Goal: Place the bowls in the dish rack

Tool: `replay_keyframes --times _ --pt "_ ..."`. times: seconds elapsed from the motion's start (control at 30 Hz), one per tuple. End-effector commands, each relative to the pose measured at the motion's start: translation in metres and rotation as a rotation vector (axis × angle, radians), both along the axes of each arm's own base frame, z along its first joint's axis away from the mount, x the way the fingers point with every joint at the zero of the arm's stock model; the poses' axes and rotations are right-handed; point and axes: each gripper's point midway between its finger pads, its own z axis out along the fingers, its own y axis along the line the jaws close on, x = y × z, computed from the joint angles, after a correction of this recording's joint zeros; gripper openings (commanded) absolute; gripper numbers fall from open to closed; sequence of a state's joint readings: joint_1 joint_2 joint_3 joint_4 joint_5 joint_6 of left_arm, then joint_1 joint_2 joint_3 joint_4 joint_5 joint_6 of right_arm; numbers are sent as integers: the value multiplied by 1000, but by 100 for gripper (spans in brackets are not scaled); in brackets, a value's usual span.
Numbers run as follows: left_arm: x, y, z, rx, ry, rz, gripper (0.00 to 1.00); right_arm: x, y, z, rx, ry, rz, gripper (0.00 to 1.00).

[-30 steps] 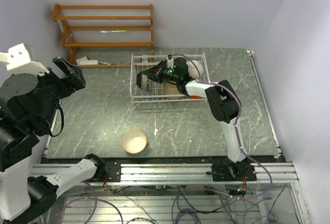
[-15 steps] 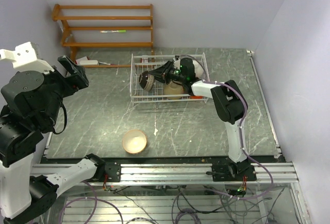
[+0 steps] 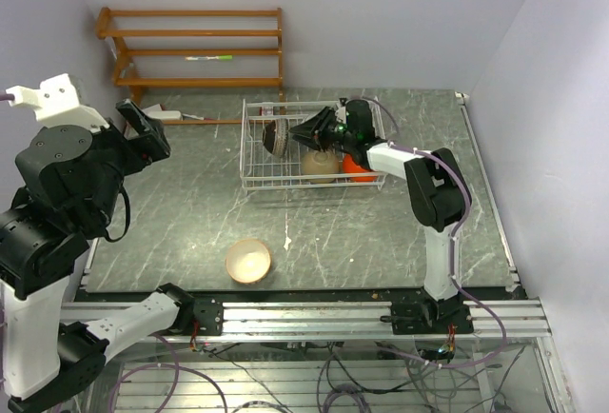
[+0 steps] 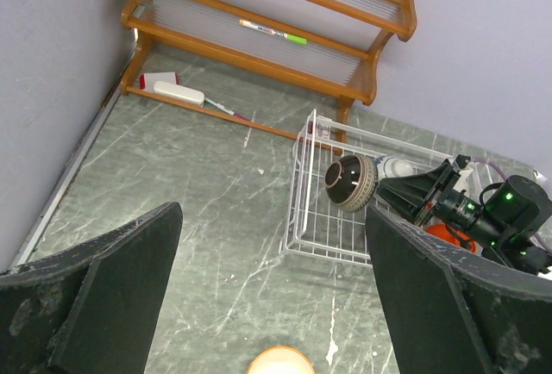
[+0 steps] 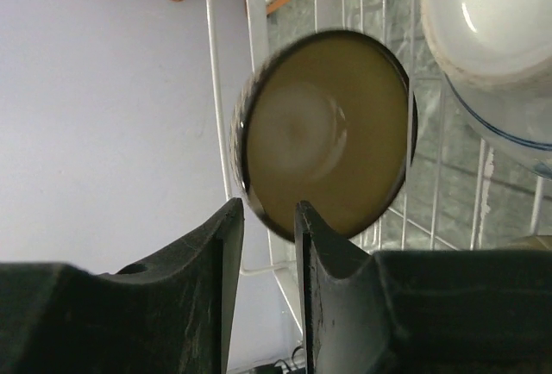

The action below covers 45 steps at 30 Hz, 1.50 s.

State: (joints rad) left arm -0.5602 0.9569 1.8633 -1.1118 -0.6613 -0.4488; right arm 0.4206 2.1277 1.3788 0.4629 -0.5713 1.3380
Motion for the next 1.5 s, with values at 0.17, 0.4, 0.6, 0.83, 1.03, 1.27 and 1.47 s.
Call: replay_keyframes --times 0.17,0.4,0.6,0.83,1.03,1.27,1.47 --pt "7 -9 1 -13 -14 -24 99 -2 -13 10 -81 -37 -12 31" --pt "9 -11 3 -8 -14 -30 99 3 -17 26 -154 -93 -15 32" --pt "11 -13 6 -7 -20 -38 99 4 -22 51 -262 -182 -5 34" --pt "10 -10 9 4 -23 -30 99 -14 4 60 -600 -364 176 50" --pt "8 -8 11 8 -31 -25 99 -44 39 57 -832 -574 420 59" --pt "10 -11 10 11 -23 -36 99 -54 62 32 -1038 -765 578 65" --pt "8 -10 8 23 -3 -37 99 -40 55 10 -1135 -815 607 65"
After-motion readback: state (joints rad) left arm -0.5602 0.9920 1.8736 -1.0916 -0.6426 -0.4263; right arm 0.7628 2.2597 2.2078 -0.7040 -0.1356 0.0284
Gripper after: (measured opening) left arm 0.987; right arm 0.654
